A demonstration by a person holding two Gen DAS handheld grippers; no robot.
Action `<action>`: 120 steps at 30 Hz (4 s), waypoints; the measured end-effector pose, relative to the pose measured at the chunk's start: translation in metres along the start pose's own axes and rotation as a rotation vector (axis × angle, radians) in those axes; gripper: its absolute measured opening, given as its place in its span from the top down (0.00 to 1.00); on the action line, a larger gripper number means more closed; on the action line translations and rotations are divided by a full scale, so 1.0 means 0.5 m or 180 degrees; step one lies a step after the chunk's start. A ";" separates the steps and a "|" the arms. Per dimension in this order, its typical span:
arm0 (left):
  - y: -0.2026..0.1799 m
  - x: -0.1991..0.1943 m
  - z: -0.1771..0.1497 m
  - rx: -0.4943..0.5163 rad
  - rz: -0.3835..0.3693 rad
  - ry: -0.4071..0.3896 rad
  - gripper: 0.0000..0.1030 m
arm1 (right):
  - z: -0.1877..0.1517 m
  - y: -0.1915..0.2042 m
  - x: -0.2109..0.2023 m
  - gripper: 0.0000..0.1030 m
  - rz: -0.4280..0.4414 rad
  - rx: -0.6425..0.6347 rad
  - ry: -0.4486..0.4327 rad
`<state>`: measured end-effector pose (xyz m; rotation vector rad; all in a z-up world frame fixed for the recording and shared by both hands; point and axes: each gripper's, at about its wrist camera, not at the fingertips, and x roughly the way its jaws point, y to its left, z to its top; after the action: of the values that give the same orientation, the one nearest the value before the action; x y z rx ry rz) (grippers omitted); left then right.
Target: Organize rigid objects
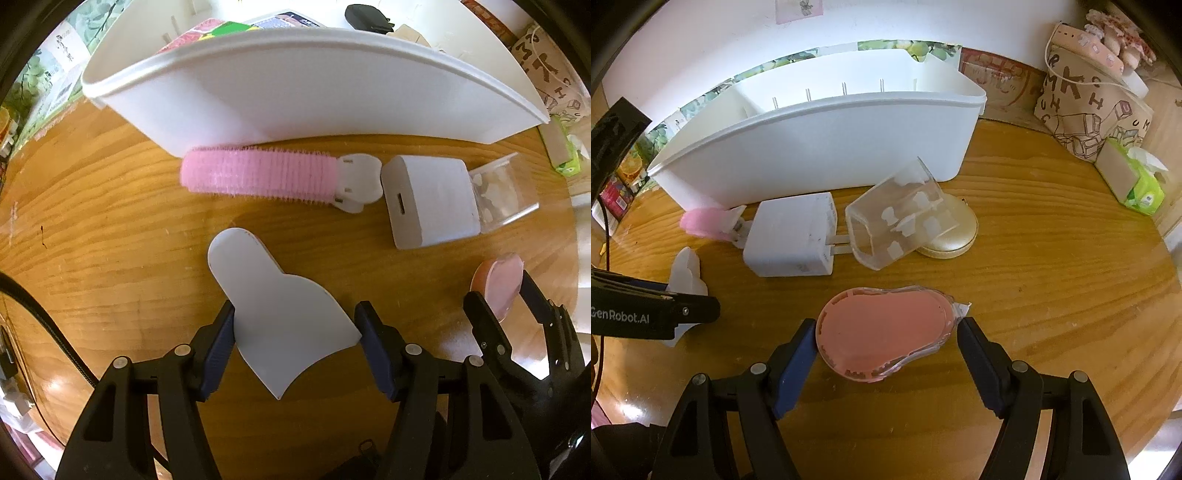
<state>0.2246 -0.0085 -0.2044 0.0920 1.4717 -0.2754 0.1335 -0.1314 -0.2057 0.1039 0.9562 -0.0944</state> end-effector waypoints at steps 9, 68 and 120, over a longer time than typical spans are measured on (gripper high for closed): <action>0.059 -0.017 -0.045 -0.0028 -0.0082 0.0020 0.35 | -0.020 0.026 -0.037 0.26 -0.0056 -0.0030 -0.0102; 0.132 -0.343 0.144 0.0038 -0.0495 -0.2023 0.35 | 0.386 0.063 -0.163 0.25 0.0011 -0.0249 -0.1662; 0.112 -0.396 0.039 0.0201 -0.0931 -0.2878 0.16 | 0.371 -0.022 -0.154 0.19 0.0294 0.0330 -0.1341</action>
<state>0.2423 0.0663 -0.0127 -0.1832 0.5710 -0.5191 0.2382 -0.1636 -0.0370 0.2146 0.5247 -0.0765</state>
